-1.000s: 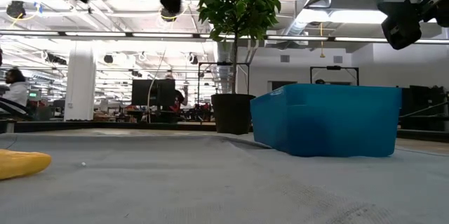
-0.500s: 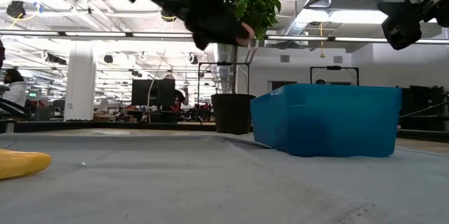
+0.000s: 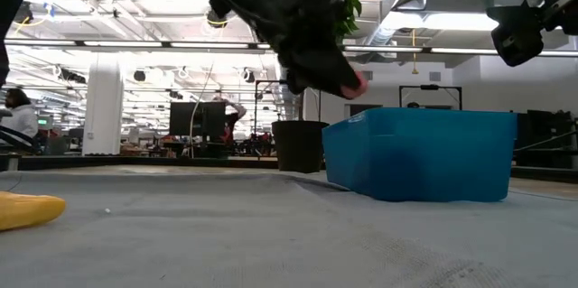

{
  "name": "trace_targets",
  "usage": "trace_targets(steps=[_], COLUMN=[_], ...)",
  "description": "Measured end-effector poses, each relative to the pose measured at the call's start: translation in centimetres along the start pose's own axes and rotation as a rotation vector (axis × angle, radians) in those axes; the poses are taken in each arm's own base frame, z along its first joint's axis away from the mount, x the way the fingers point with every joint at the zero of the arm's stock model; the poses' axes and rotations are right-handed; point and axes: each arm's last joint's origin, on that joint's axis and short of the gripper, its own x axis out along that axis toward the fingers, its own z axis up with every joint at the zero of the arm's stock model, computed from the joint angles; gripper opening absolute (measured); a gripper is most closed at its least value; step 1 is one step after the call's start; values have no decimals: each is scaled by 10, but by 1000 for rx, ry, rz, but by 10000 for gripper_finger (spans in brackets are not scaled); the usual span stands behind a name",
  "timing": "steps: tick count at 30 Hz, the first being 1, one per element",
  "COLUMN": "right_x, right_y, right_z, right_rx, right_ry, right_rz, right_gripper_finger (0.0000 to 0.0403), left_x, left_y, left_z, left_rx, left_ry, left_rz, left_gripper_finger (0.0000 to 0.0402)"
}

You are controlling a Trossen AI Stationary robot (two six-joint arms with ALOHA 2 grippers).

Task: Pick and placing Produce into tupperware
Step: Put the peach into the bin, then put the red cherry into the bin

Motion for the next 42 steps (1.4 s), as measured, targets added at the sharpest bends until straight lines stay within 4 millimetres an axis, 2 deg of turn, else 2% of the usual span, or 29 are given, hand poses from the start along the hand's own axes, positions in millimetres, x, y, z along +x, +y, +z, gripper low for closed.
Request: trace_targets(steps=[6, 16, 21, 25, 30, 38, 42], right_x=[0, 0, 0, 0, 0, 0, 0], right_y=[0, 0, 0, 0, -1, -1, -1], right_z=[-1, -1, -1, -1, -4, -6, -5], right_rx=[6, 7, 7, 12, 17, 29, 31], right_ry=[11, 8, 7, 14, 41, 56, 54], right_rz=[-3, -2, -2, -3, -10, -15, -14], right_gripper_finger=[249, 249, 249, 249, 249, 249, 249], left_x=[20, 16, 10, -17, -68, -153, -180], left_y=[-3, -7, -17, -37, -65, -106, -119], left_z=[-8, -2, 1, 14, 18, -5, -26], left_rx=[-13, 13, 115, 206, 298, 278, 180], left_ry=[46, 1, -6, -77, -129, -184, -199], left_rz=[7, 11, -41, -82, -15, -29, 62], left_gripper_finger=[127, 239, 262, 263, 263, 263, 263])
